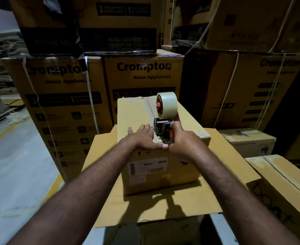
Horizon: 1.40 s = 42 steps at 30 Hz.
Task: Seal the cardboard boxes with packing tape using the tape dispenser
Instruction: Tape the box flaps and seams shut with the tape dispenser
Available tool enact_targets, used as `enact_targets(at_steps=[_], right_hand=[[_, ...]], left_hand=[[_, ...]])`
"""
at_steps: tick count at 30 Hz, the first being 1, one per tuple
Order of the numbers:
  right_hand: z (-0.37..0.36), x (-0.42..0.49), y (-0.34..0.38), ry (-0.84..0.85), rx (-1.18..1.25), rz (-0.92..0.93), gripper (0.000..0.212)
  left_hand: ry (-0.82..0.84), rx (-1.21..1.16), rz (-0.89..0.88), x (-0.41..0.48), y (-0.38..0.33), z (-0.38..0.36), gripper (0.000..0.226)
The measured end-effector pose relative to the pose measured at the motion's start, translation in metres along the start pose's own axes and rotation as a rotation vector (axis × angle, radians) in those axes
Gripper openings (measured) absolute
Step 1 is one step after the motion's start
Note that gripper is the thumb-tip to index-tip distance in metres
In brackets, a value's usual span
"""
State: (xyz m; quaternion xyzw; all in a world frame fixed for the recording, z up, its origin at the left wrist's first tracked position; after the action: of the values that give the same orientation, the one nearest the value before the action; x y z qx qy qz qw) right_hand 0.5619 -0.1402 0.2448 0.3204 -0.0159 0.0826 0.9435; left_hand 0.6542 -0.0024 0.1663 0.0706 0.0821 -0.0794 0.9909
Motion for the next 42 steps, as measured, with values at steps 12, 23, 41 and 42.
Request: enact_targets(at_steps=[12, 23, 41, 42], right_hand=[[0.002, -0.030, 0.002, -0.052, 0.033, -0.088, 0.064], [-0.001, -0.076, -0.006, -0.101, 0.050, -0.140, 0.072], [-0.047, -0.126, -0.032, -0.191, 0.115, -0.165, 0.071], [-0.048, -0.127, -0.033, -0.200, 0.118, -0.159, 0.070]], left_hand=[[-0.177, -0.106, -0.024, 0.007, 0.004, 0.003, 0.096], [-0.151, -0.319, -0.156, 0.007, -0.004, 0.015, 0.094], [-0.310, -0.052, -0.336, -0.023, -0.021, 0.022, 0.059], [-0.299, -0.042, -0.349, -0.025, -0.023, 0.021, 0.062]])
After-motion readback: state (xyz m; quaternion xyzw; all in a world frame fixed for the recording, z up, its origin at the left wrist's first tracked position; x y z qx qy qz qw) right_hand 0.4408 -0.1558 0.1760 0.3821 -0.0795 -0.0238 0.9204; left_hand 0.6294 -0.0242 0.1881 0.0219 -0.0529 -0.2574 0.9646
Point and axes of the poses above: each hand's wrist, its own x-axis towards the middle knuckle, its own z-axis out of the back of the hand, y = z × x, the point moved 10 cm from there along x, towards the middle knuckle, and after that the axes turned 11 degrees about x, right-handed, at the moved point
